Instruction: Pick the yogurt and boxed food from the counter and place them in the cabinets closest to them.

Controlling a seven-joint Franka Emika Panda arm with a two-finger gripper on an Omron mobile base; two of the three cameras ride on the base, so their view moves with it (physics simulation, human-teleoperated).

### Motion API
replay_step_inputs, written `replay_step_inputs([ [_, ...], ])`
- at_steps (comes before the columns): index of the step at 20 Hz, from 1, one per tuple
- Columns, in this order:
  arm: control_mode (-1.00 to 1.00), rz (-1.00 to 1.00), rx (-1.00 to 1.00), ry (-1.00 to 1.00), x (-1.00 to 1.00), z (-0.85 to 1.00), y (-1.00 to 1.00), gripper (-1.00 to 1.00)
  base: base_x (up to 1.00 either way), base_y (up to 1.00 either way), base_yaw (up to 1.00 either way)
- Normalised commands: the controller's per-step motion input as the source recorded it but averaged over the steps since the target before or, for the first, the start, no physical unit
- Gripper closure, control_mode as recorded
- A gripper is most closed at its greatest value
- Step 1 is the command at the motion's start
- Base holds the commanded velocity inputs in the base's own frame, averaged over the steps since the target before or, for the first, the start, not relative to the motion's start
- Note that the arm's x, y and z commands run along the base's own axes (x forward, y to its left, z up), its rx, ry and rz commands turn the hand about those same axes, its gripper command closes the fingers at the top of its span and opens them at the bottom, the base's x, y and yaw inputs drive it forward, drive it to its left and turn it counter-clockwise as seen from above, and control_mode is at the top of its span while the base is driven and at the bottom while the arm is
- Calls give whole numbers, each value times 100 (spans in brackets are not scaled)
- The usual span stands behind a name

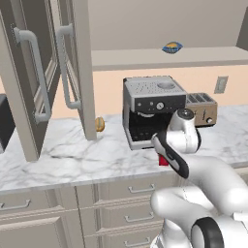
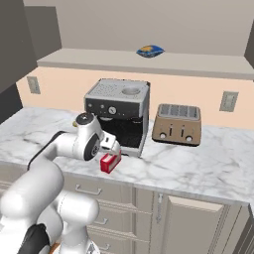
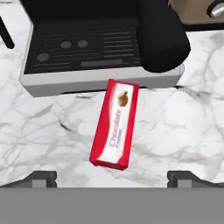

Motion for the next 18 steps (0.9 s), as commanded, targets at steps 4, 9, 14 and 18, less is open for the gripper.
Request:
replay_step_inputs([
  [4, -100, 0, 0, 0, 19, -35, 0, -100, 0, 0, 0],
  [9, -100, 0, -1, 0, 5, -32, -2, -100, 0, 0, 0],
  [14, -100, 0, 0, 0, 0, -17, 0, -100, 0, 0, 0],
  [18, -100, 0, 0, 0, 1, -11, 0, -100, 0, 0, 0],
])
